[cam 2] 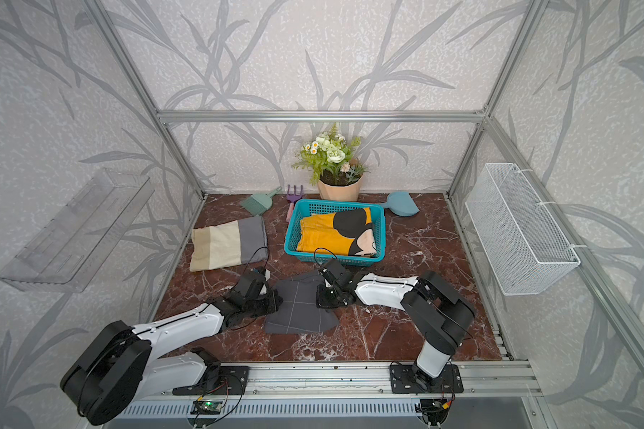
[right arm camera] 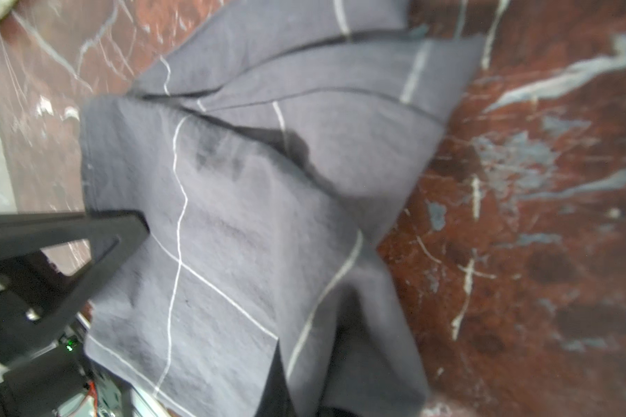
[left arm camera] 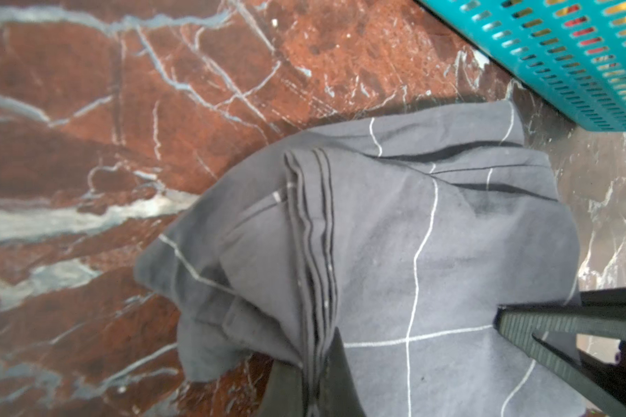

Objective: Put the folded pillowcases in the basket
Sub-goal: Pick up the pillowcase at the center of the board.

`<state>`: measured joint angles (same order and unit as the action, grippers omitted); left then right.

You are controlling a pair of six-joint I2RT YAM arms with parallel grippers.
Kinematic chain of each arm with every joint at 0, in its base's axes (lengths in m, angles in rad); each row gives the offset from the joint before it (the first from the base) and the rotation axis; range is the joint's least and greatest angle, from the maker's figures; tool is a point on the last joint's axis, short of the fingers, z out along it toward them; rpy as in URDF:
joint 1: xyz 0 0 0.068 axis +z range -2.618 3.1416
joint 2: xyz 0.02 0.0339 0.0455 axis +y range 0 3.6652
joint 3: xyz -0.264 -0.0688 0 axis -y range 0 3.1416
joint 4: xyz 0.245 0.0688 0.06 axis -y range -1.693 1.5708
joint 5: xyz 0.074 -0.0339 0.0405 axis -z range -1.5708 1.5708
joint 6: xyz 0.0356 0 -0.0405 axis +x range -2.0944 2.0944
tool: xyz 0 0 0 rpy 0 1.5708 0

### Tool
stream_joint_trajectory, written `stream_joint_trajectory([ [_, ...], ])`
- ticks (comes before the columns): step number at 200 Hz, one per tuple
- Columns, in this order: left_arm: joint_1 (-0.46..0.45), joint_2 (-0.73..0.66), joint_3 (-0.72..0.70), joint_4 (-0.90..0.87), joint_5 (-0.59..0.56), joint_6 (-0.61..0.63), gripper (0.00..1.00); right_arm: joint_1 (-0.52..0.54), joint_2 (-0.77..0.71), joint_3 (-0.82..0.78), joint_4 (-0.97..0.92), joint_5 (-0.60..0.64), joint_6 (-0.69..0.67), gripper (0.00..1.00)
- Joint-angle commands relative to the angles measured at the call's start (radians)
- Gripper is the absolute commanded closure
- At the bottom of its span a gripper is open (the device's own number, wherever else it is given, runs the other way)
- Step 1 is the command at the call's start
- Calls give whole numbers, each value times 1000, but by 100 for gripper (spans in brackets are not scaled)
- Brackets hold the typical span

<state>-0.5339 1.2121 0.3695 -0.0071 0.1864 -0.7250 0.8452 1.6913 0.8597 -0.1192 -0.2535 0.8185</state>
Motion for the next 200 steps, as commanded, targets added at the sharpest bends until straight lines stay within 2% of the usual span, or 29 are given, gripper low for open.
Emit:
stream_joint_trajectory([
  [1,-2,-26,-14,-63,13,12,100,11,2,38,-47,19,-15,100],
  [44,-8,-107,37,-42,168,76,100,40,-66,108,-157,68,-44,100],
  [76,-18,-183,112,-120,150,100,100,52,-156,155,-244,109,-97,100],
  [120,-24,-246,236,-167,200,123,100,55,-313,233,-382,190,-148,100],
  [158,-24,-218,384,-168,174,152,100,53,-398,305,-449,271,-198,100],
  [200,-25,-135,514,-132,171,163,100,41,-391,422,-541,330,-229,100],
])
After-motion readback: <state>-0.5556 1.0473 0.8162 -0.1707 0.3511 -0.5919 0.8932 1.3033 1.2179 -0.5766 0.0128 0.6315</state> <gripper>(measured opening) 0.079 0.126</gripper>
